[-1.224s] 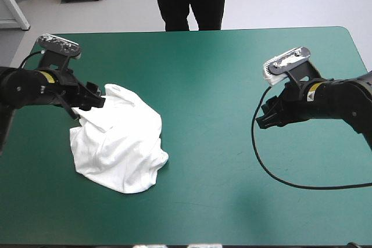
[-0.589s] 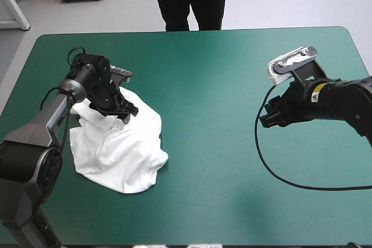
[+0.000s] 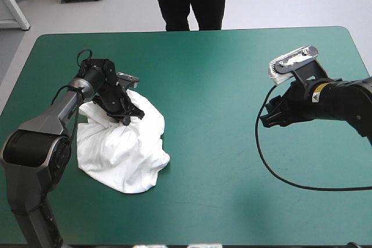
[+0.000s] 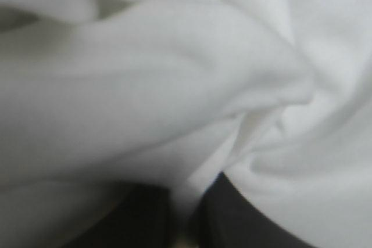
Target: Fold the cloth
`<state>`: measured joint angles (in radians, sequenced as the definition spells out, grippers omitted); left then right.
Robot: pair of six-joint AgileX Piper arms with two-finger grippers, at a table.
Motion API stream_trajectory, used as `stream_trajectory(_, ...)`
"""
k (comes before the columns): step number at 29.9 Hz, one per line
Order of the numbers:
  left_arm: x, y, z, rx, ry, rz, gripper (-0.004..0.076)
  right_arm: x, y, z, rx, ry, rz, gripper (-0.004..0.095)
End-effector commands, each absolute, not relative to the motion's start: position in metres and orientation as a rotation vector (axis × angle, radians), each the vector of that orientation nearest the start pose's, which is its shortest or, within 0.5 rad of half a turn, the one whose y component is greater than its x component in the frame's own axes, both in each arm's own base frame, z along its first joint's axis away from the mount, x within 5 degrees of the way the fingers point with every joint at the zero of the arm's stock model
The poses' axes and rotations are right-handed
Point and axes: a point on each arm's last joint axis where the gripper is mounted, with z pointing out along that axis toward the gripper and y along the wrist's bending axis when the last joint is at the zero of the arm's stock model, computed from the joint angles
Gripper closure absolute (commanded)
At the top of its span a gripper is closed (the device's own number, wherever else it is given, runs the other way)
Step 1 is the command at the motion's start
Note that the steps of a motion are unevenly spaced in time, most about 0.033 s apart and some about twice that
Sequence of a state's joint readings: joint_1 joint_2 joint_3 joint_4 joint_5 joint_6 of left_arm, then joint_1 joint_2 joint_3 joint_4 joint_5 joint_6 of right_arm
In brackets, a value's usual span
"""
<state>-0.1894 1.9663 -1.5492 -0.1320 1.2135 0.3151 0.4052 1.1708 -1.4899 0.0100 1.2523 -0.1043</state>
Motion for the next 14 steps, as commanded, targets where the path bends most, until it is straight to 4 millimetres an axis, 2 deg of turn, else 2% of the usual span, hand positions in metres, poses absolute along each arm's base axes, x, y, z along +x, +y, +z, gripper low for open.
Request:
stream_trajectory(1, 0.371, -0.123, 0.247, 0.764, 2.901, -0.411, 0.0733, 0.182, 0.076, 0.463, -0.586, 2.286, 0.135, 0.0354)
stream_trajectory(4, 0.363, -0.159, 0.259, 0.912, 2.827, -0.407, 0.0733, 0.183, 0.074, 0.463, -0.578, 2.285, 0.104, 0.0354)
stream_trajectory(9, 0.353, -0.225, 0.288, 1.091, 2.608, -0.423, 0.0733, 0.183, 0.073, 0.463, -0.569, 2.286, 0.089, 0.0354)
stream_trajectory(14, 0.35, -0.276, 0.3, 1.205, 2.49, -0.483, 0.0733, 0.183, 0.073, 0.463, -0.564, 2.288, 0.091, 0.0354)
